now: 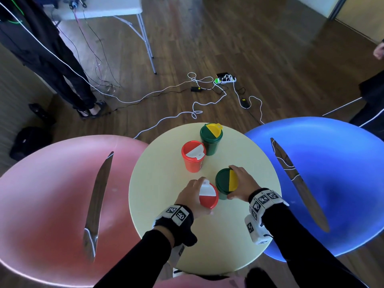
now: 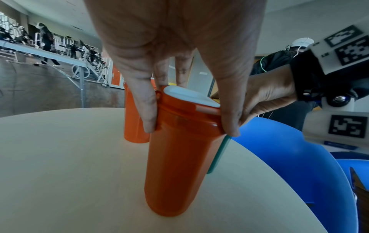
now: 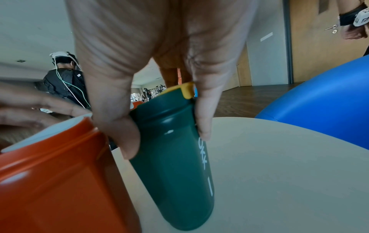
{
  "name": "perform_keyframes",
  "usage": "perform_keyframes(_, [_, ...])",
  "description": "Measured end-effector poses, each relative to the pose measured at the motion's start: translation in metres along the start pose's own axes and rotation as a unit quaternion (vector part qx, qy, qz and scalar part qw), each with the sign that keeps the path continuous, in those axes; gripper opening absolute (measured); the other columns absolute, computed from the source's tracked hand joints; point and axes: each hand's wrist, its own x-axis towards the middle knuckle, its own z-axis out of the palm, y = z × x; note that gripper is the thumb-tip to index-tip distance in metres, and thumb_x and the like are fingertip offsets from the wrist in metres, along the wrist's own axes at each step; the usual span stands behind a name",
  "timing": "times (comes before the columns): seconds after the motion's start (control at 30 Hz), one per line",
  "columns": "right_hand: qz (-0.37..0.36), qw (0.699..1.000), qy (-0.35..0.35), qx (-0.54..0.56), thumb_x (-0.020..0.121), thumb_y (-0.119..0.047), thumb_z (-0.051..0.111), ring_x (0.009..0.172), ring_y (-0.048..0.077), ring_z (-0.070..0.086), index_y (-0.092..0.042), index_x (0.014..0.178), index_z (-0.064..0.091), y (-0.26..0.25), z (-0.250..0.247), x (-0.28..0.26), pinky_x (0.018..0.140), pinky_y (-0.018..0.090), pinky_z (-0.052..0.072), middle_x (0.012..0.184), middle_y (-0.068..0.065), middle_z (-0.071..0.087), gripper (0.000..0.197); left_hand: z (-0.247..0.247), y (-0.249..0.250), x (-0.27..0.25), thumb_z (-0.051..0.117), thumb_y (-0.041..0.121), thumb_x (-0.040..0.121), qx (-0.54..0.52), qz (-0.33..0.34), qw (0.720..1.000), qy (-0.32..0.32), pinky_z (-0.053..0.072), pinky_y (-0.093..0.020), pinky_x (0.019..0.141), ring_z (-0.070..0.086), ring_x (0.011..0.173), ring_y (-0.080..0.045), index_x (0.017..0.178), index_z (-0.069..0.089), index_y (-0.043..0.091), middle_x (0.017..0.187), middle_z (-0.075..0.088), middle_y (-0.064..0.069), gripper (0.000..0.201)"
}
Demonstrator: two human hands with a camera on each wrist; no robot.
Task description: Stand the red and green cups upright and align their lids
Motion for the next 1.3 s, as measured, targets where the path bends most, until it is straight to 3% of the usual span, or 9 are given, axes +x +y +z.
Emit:
perform_keyframes(0.3, [-0.011, 1.0, -0.009, -0.009, 0.058, -0.01, 0.083, 0.13, 0.025, 0.037, -0.014, 0.145, 0.023, -0.001, -0.001, 0.0, 0.099, 0.028, 0.036, 0.143, 0.007, 0.032, 0.106, 0.004, 0.002, -0.004, 0.083, 0.032, 0.057, -0.001, -0.001, 1.0, 0.007, 0.036, -0.022, 0.084, 0.05, 0.112, -0.021, 0.13, 0.034, 0.032, 0.129, 0.041, 0.005, 0.087])
perform_keyframes(0.6, [-0.006, 1.0, -0.006, -0.009, 0.058, -0.011, 0.083, 0.13, 0.026, 0.037, -0.015, 0.145, 0.023, 0.001, -0.001, 0.0, 0.1, 0.03, 0.037, 0.143, 0.007, 0.032, 0.106, 0.007, 0.005, -0.006, 0.082, 0.029, 0.058, 0.001, 0.008, 1.0, 0.006, 0.039, -0.025, 0.09, 0.049, 0.115, -0.022, 0.131, 0.034, 0.031, 0.131, 0.039, 0.005, 0.088])
perform_keyframes(1.3, [-0.003, 1.0, 0.002, 0.003, 0.058, -0.009, 0.082, 0.129, 0.025, 0.037, -0.016, 0.144, 0.024, 0.004, -0.005, 0.005, 0.098, 0.029, 0.037, 0.142, 0.006, 0.033, 0.104, 0.011, 0.009, 0.002, 0.082, 0.03, 0.059, 0.006, 0.018, 1.0, 0.004, 0.042, -0.029, 0.09, 0.051, 0.113, -0.024, 0.13, 0.033, 0.03, 0.131, 0.039, 0.004, 0.087])
